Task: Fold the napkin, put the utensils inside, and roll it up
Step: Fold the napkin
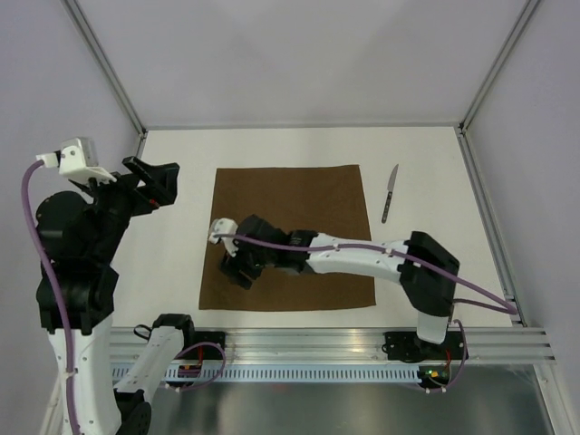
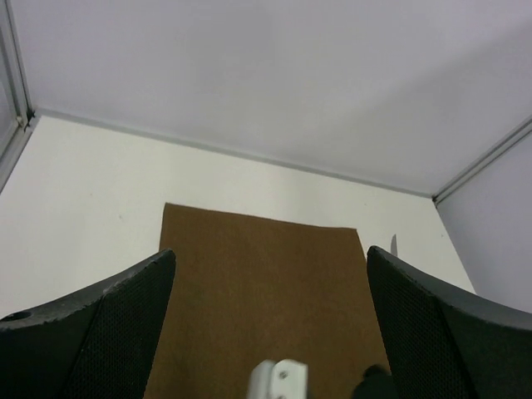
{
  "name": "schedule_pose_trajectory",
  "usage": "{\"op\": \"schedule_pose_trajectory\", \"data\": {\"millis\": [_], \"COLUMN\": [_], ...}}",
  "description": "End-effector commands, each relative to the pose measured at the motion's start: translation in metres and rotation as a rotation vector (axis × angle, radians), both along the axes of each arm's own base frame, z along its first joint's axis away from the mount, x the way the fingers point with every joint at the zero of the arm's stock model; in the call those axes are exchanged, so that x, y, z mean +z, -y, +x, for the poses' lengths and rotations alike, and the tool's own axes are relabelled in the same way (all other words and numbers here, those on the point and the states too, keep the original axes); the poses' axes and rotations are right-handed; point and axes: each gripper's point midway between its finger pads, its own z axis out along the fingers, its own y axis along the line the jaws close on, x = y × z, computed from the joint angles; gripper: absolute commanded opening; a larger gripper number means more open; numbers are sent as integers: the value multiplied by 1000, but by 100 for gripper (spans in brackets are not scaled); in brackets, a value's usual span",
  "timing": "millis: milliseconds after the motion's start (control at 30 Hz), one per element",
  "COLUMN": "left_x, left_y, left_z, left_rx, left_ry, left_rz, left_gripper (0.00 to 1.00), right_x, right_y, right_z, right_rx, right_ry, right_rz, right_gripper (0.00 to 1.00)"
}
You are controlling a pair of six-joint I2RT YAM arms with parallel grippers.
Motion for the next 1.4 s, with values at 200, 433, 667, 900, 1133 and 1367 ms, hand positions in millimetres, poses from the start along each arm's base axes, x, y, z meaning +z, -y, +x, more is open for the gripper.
{"op": "schedule_pose_trajectory", "data": {"millis": [200, 433, 667, 900, 1133, 1367], "left_x": [30, 27, 20, 15, 9, 8], "left_y": [-6, -11, -12, -13, -12, -13], "left_z": [-42, -54, -56, -57, -55, -55], "left_rx": [21, 42, 50, 54, 49, 50], "left_ry": [33, 28, 13, 5, -10, -11], "left_rz": [21, 32, 36, 38, 42, 48], "left_gripper": [100, 100, 100, 100, 100, 100], "right_x": [-13, -52, -81, -98, -111, -113], "right_y": [-92, -118, -125, -128, -127, -123], "right_z": [-50, -59, -56, -60, -60, -63], "right_rx": [114, 155, 174, 176, 173, 175], "right_ry": [102, 122, 135, 123, 110, 88], "right_rz": [24, -13, -51, -68, -91, -101], "right_gripper": [64, 56, 49, 48, 48, 43]}}
